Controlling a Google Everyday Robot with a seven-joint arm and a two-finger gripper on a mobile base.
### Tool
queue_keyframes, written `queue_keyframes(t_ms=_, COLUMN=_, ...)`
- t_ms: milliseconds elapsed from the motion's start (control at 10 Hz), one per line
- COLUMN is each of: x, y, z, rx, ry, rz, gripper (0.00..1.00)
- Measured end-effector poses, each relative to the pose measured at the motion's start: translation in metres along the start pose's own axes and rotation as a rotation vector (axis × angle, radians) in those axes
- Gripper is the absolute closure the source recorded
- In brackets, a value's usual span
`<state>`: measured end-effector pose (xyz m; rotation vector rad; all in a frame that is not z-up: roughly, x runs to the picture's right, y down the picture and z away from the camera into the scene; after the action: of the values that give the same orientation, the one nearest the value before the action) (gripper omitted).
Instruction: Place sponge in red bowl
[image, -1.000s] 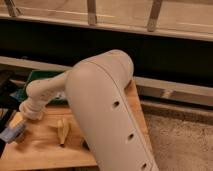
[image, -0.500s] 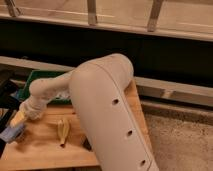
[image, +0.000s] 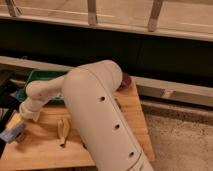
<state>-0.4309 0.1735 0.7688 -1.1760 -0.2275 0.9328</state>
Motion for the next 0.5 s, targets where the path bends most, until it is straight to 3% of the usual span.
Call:
queue_keyframes(t_ms=200, x=0.0009, y=-0.0013, z=0.0057, rx=-0.01, ry=0.017, rz=0.001, gripper=0.28)
queue_keyframes(t_ms=500, x=0.0018, y=0.0009, z=0.0058, rx=-0.011, ry=0.017, rz=0.0, gripper=0.6)
